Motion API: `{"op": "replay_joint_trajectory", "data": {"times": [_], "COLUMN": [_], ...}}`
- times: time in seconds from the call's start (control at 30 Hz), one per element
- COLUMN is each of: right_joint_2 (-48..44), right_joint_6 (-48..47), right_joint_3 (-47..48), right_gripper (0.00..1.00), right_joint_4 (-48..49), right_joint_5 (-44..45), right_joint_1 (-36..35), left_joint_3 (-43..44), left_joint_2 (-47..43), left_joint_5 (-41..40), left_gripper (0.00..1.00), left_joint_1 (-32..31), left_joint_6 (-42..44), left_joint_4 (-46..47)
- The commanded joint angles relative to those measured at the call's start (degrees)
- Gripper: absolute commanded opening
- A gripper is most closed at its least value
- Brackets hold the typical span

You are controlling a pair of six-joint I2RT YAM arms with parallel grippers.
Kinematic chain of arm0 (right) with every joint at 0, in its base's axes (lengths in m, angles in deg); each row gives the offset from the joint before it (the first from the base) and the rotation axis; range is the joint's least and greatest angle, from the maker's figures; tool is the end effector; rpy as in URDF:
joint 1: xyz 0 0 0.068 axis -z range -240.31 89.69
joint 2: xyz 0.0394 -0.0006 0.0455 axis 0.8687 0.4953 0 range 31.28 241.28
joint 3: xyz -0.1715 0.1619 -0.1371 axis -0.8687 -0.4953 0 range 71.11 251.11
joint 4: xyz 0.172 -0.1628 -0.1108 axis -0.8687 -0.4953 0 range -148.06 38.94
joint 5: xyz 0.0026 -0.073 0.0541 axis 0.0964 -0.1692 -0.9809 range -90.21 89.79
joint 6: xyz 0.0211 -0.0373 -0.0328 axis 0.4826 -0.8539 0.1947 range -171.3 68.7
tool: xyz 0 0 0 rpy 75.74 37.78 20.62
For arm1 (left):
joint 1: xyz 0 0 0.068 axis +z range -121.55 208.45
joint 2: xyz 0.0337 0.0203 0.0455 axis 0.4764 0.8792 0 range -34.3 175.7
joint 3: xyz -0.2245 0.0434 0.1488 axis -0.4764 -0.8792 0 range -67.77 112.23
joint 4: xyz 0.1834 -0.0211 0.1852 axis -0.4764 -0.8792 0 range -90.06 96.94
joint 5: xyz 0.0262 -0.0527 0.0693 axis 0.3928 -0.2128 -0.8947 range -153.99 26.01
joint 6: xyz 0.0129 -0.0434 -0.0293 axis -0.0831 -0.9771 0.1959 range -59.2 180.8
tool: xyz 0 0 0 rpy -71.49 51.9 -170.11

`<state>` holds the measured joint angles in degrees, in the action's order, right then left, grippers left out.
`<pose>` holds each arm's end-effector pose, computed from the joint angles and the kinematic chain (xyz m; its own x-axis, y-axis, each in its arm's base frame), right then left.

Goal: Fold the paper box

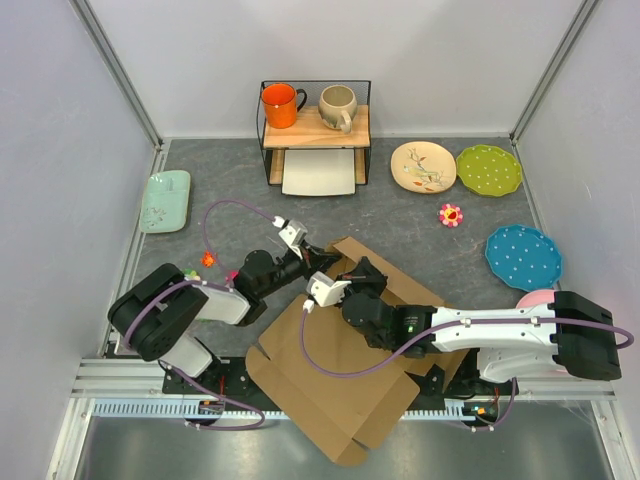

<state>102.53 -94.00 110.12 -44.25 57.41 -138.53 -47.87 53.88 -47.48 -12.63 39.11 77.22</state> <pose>0.0822 0.2469 0.2435 0.1855 -0.8894 -0.4179 -0.3302 0.3441 -0.8789 0.1940 -0.1825 0.1757 -0.2875 -0.2194 -0.9323 0.7941 0.4896 -0.3601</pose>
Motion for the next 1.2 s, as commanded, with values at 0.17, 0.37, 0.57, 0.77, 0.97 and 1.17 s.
{"op": "replay_joint_trajectory", "data": {"times": [0.17,0.37,0.57,0.77,0.97,1.17], "right_joint_2": [-0.1,-4.6,-9.0,-15.9,-13.6,-1.1], "right_joint_6": [5.4,10.3,15.7,24.8,45.8,52.5], "right_joint_3": [2.9,5.7,10.5,12.2,14.6,19.8], "right_gripper": [0.31,0.7,0.96,0.97,0.79,0.71], "right_joint_4": [2.4,4.3,1.5,2.2,-6.6,-8.1], "right_joint_5": [-2.5,-3.4,-3.4,-3.9,-11.9,-21.8], "right_joint_1": [-0.7,-0.6,-0.7,-0.1,11.6,18.8], "left_joint_3": [0.0,0.1,0.1,0.6,1.4,1.9], "left_joint_2": [-7.8,-12.1,-13.5,-13.7,-11.6,-8.3], "left_joint_5": [-11.8,-19.3,-24.7,-31.6,-38.3,-41.5], "left_gripper": [0.02,0.02,0.02,0.02,0.02,0.06], "left_joint_1": [-4.6,-5.9,-6.0,-6.2,-7.7,-9.7], "left_joint_6": [8.9,12.1,12.7,12.7,14.0,18.3], "left_joint_4": [-4.8,-10.6,-12.9,-13.8,-11.4,-7.1]}}
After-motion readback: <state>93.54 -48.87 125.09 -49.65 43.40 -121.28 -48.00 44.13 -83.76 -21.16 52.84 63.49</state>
